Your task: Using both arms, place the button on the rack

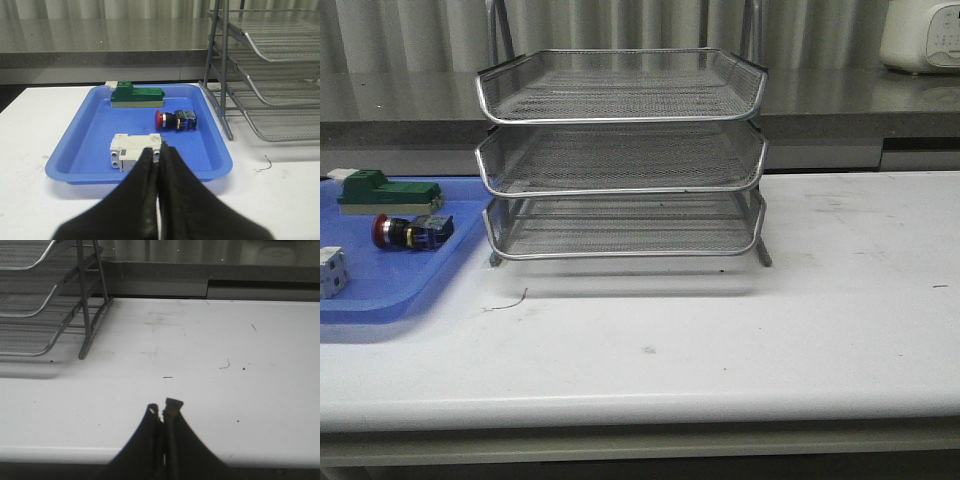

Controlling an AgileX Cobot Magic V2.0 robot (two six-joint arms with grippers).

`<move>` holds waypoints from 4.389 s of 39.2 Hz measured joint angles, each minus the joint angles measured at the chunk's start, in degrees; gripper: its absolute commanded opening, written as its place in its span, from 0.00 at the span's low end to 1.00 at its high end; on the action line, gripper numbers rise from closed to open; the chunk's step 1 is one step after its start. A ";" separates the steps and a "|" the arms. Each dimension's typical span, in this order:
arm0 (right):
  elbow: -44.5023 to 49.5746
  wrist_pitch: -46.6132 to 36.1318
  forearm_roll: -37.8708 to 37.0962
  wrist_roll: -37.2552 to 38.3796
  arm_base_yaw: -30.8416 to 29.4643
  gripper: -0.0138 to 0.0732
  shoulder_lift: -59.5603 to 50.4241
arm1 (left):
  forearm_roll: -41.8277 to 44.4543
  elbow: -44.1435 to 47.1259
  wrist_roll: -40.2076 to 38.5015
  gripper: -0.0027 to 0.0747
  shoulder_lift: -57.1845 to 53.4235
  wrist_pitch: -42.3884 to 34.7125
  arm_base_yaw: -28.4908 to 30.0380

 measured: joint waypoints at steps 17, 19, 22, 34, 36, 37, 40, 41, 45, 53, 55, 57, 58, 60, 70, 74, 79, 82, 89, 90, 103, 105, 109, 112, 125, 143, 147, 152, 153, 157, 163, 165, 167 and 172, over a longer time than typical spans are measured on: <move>0.00 0.00 0.00 0.00 0.00 0.09 0.00 | 0.00 0.00 0.00 0.01 0.00 0.00 0.00; 0.00 0.00 0.00 0.00 0.00 0.09 0.00 | 0.00 0.00 0.00 0.01 0.00 0.00 0.00; 0.00 0.00 0.00 0.00 0.00 0.09 0.00 | 0.00 0.00 0.00 0.01 0.00 0.00 0.00; 0.00 -0.48 0.00 0.00 0.00 0.09 0.00 | 0.00 0.00 0.00 0.01 0.00 0.00 0.00; 0.00 -0.76 0.00 0.00 0.00 0.09 0.00 | 0.00 0.00 0.00 0.01 0.00 -0.14 0.00; 0.00 -1.07 0.00 0.00 0.00 0.09 0.00 | 0.00 0.00 0.00 0.01 0.00 -0.41 0.00; 0.00 -2.32 0.00 0.00 0.00 0.09 0.00 | 0.00 0.00 0.00 0.01 0.00 -2.03 0.00; 0.00 -3.14 0.00 0.00 0.00 0.09 0.00 | 0.00 0.00 0.00 0.01 0.00 -3.24 0.00; -0.30 -6.83 0.11 0.00 0.00 0.09 0.00 | 0.00 0.00 0.00 0.01 0.00 -12.73 0.00; -8.81 -6.36 0.11 0.00 0.00 0.09 0.00 | 0.00 -3.23 0.00 0.01 0.00 -23.43 0.00; -12.06 -4.03 0.11 0.00 0.00 0.09 0.33 | 0.26 -6.60 0.00 0.01 0.23 -19.94 0.00; -15.10 -1.31 0.11 0.00 0.00 0.09 1.73 | 1.07 -9.92 0.00 0.01 1.28 -16.20 0.00; -17.22 0.74 0.11 0.00 0.00 0.09 2.99 | 1.92 -11.82 0.00 0.01 2.33 -13.89 0.00; -19.98 3.53 0.11 0.00 0.00 0.09 5.83 | 3.36 -14.89 0.00 0.01 4.89 -9.84 0.00; -26.97 9.89 1.28 0.00 0.00 0.09 23.36 | 7.70 -24.39 0.00 0.01 23.91 4.18 0.00; -27.07 10.25 2.61 0.00 0.00 0.15 26.11 | 7.70 -24.94 0.00 0.02 27.17 4.74 0.00; -27.07 10.37 2.90 0.10 0.00 0.44 26.67 | 7.70 -25.08 0.00 0.26 27.81 5.54 0.00; -27.16 10.37 2.90 0.10 0.00 0.63 26.67 | 7.70 -25.08 0.00 0.52 27.81 5.54 0.00; -27.29 10.37 4.53 0.10 0.00 0.77 26.81 | 7.70 -25.08 0.00 0.85 27.81 5.54 0.00; -27.29 10.37 5.13 0.10 0.00 0.77 26.96 | 7.70 -25.08 0.00 0.85 27.81 5.54 0.00; -32.06 8.91 18.53 0.10 0.00 0.77 49.88 | 7.70 -25.08 0.00 0.85 27.81 5.62 0.00; -33.76 8.35 21.01 -0.25 0.16 0.77 54.48 | 7.70 -25.08 0.00 0.85 27.81 5.62 0.00; -37.24 7.12 25.68 -2.51 1.24 0.77 63.57 | 7.70 -25.08 0.00 0.85 27.81 5.62 0.00; -40.00 6.68 29.44 -5.34 2.38 0.75 69.48 | 7.70 -25.08 0.00 0.85 27.81 5.62 0.00; -53.02 13.22 55.09 -26.78 5.67 0.70 88.19 | 7.70 -25.08 0.00 0.85 27.81 5.62 0.00; -60.77 20.56 82.27 -48.23 5.67 0.55 102.42 | 7.70 -25.08 0.00 0.85 27.81 5.62 0.00; -61.95 21.03 82.38 -48.51 5.67 0.52 103.82 | 7.70 -25.08 0.00 0.85 27.81 5.62 0.00; -63.68 21.26 82.62 -48.51 5.67 0.46 104.67 | 7.70 -25.08 0.00 0.85 27.81 5.62 0.00; -63.90 21.24 82.62 -48.51 5.67 0.43 104.82 | 7.70 -25.08 0.00 0.85 27.81 5.62 0.00; -64.83 22.02 83.13 -48.55 5.67 0.32 105.64 | 7.70 -25.08 0.00 0.85 27.81 5.62 0.00; -65.19 22.36 83.24 -48.55 5.67 0.23 106.12 | 7.70 -25.08 0.00 0.85 27.81 5.62 0.00; -65.19 22.36 83.24 -48.64 5.67 0.22 106.27 | 7.70 -25.08 0.00 0.85 27.81 5.62 0.00; -65.19 22.36 83.24 -48.91 5.67 0.20 106.27 | 7.70 -25.08 0.00 0.85 27.81 5.62 0.00; -65.19 22.36 83.12 -49.13 5.67 0.19 106.27 | 7.70 -25.08 0.00 0.85 27.81 5.62 0.00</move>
